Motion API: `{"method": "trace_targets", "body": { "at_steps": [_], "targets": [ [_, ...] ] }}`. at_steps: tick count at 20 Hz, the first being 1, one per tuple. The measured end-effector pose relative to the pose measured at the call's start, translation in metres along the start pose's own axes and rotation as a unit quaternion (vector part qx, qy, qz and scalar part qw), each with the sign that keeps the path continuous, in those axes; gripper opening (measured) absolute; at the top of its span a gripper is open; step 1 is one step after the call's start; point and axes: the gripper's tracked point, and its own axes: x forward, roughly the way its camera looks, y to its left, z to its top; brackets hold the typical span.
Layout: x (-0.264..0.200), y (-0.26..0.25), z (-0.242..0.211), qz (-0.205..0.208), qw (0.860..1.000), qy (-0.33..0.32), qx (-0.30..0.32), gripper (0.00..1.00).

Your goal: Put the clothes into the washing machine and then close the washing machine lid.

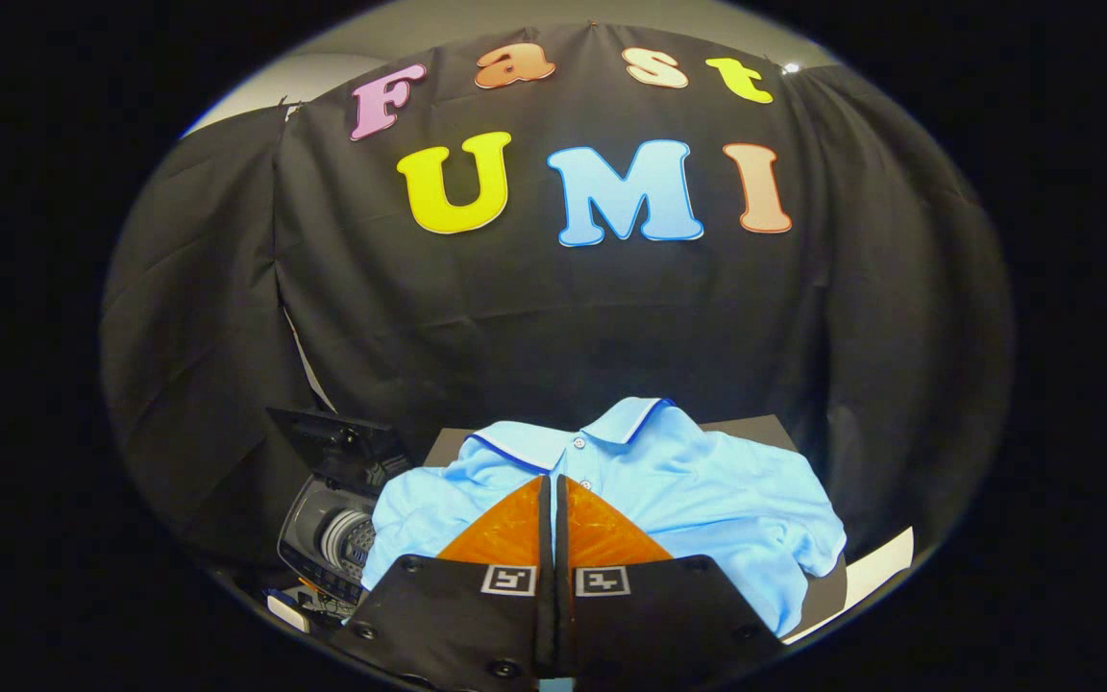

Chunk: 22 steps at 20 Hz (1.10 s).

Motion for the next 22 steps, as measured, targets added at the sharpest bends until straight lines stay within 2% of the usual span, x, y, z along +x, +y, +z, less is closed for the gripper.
{"method": "trace_targets", "body": {
  "at_steps": [5,8,10,12,17,19,22],
  "targets": [
    [-0.008,0.009,0.012,0.007,1.000,-0.013,-0.002,0.01],
    [0.007,-0.004,-0.006,-0.009,1.000,0.019,-0.006,0.01],
    [0.016,-0.010,-0.026,-0.015,0.998,0.055,0.003,0.05],
    [0.019,-0.017,-0.043,-0.037,0.998,0.055,-0.013,0.97],
    [0.038,-0.025,-0.095,-0.054,0.991,0.121,-0.027,0.99],
    [0.034,-0.024,-0.093,-0.049,0.991,0.121,-0.020,1.00],
    [0.038,-0.019,-0.094,-0.037,0.990,0.133,-0.037,0.94]
  ]
}}
